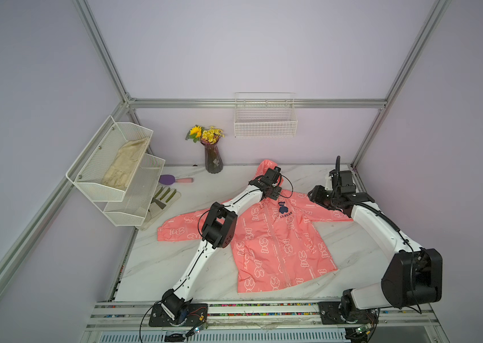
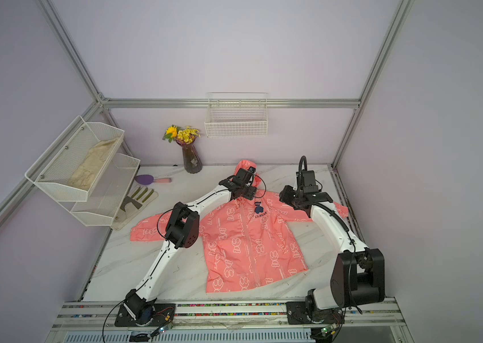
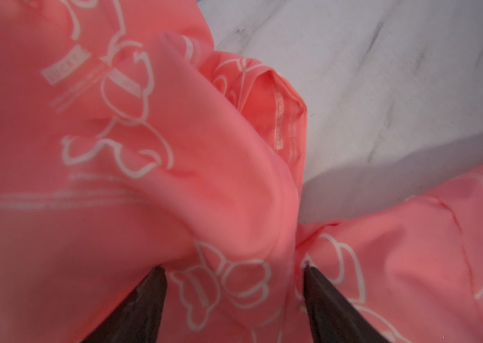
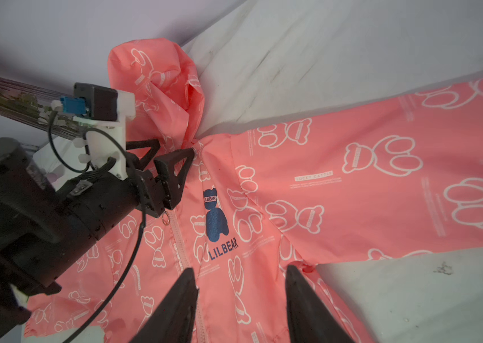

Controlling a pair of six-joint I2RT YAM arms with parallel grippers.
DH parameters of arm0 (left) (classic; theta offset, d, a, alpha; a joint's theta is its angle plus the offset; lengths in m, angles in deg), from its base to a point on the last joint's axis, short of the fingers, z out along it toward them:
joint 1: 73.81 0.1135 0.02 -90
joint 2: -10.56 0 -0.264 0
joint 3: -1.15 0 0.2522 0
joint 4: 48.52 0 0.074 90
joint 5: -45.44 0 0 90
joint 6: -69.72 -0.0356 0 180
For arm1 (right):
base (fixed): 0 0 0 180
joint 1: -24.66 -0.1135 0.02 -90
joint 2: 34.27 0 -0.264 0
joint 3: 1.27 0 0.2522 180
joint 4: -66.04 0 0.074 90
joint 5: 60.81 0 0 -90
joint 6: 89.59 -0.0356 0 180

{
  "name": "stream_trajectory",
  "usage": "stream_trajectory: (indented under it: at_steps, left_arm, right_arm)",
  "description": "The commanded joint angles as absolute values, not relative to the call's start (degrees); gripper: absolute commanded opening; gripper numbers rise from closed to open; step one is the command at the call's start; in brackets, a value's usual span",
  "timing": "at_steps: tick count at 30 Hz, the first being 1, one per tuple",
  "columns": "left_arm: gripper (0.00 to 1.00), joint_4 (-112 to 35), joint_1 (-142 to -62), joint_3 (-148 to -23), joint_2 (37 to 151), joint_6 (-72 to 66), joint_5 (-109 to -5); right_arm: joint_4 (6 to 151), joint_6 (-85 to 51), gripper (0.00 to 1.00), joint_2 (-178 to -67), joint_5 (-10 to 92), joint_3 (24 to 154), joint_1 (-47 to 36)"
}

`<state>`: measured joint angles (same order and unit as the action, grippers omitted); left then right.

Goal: Unzip the jacket
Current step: Flatten out the jacket at the center of the board.

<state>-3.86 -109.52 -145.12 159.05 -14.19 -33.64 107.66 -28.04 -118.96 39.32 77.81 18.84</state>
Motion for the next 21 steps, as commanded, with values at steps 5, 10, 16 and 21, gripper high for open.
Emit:
stream_trajectory:
  at_steps: [5, 10, 16, 21]
  left_arm:
    - [0.78, -11.4, -108.6, -132.9, 145.7, -9.7, -34.3]
    - [0.83, -16.6, -107.9, -123.5, 138.6, -8.4, -35.3]
    - [0.84, -17.5, -106.1, -118.4, 135.1, -5.1, -36.0]
    - [0.84, -17.9, -105.6, -114.7, 133.6, -4.8, -36.4]
  right_arm:
    - [102.4, -28.0, 0.53, -133.8, 44.9, 77.6, 15.4]
    - [104.8, -26.4, 0.56, -143.1, 40.8, 81.1, 11.6]
    - [109.5, -25.1, 0.17, -147.8, 33.4, 80.3, 9.6]
    - [111.4, -26.8, 0.03, -141.1, 29.2, 70.9, 9.7]
